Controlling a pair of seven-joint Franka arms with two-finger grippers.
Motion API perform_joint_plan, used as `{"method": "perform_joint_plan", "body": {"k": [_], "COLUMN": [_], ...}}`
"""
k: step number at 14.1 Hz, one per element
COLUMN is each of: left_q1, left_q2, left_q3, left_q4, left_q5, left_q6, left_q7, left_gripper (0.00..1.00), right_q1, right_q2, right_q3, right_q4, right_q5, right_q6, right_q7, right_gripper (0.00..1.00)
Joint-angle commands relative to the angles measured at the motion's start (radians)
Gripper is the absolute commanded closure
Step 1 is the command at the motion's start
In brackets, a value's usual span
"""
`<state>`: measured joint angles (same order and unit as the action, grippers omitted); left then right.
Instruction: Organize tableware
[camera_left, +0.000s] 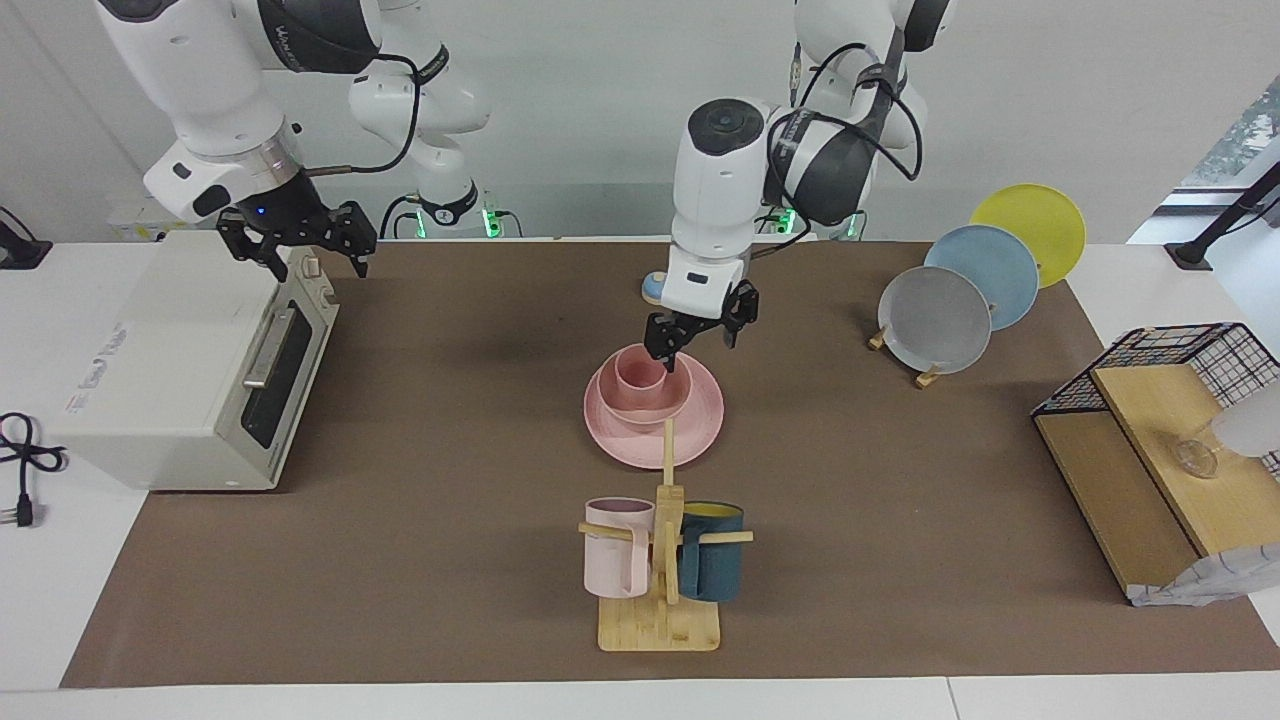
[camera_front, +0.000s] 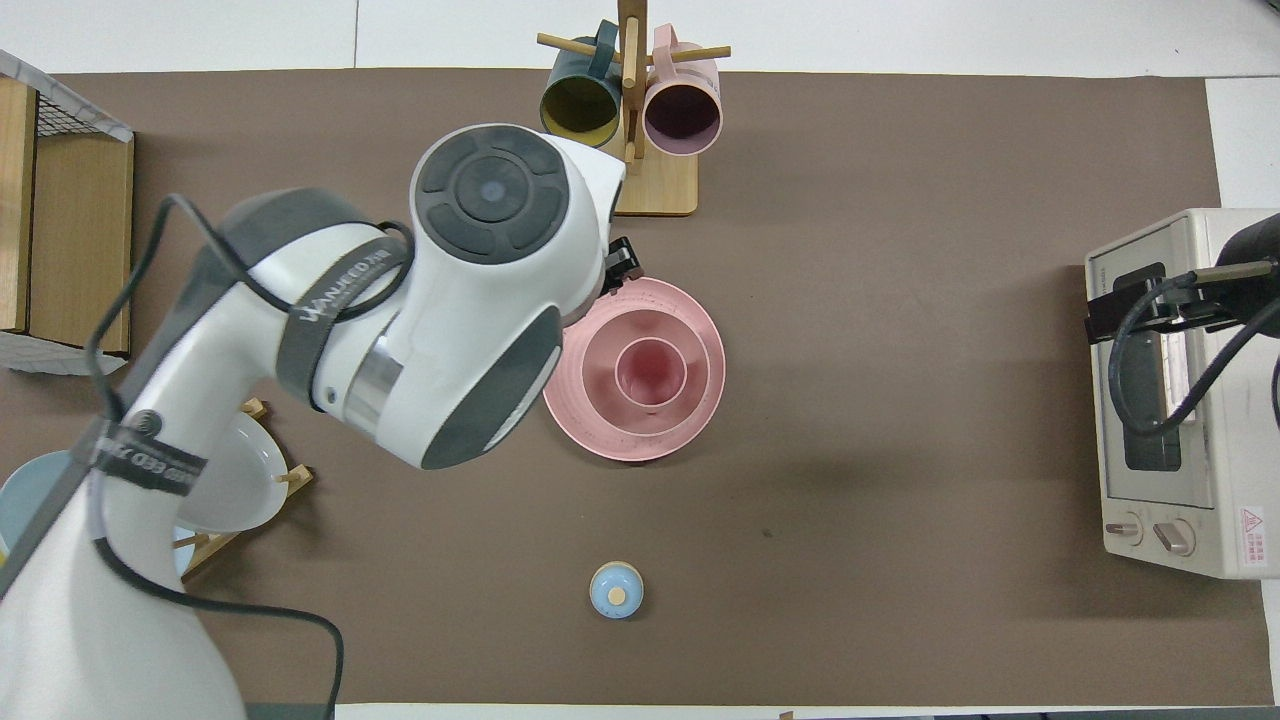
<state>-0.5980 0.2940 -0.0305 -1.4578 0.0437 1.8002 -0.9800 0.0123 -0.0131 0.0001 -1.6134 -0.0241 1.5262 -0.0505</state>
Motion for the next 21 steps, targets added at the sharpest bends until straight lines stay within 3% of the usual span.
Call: {"method": "perform_joint_plan", "body": {"k": [1,4,7,12,18,21], "left_q1": [0.105,0.269,0.390,0.451,0.478,0.510], "left_q2": [-0.103,-0.194,-0.277,-0.430,-0.418,-0.405], "left_q3": [-0.002,-0.002,0.000,0.001,0.001,-0.020], "left_q4": [-0.018,-0.021,-0.058,-0.284,-0.228,-0.158], "left_q5": [-0.038,-0.039,-0.041,-0.041,-0.041,-0.042], "left_q6": [-0.089,-0.229,-0.288,-0.236,-0.234,-0.364], "left_q7": [0.120,0.413,0.660,0.822,0.830,0.837], "left_gripper": [0.00,0.00,0.00,0.00,0.00,0.00], "right_q1": [0.008,0.008,0.005,-0.005,-0.006,-0.005], "right_q2": [0.044,0.033,0.007,0.002,0.002,0.002], "right_q3": [-0.006,-0.002,0.005,-0.002,-0.002,-0.002], "right_q4": [0.021,0.041,0.038,0.024,0.024,0.024], "right_q5": [0.015,0.007,0.013,0.021,0.021,0.020], "right_q6": [-0.024,-0.035,-0.026,-0.032,-0.032,-0.034], "right_q7": [0.015,0.011,0.014,0.012,0.012,0.012], "right_gripper": [0.00,0.00,0.00,0.00,0.00,0.00]}}
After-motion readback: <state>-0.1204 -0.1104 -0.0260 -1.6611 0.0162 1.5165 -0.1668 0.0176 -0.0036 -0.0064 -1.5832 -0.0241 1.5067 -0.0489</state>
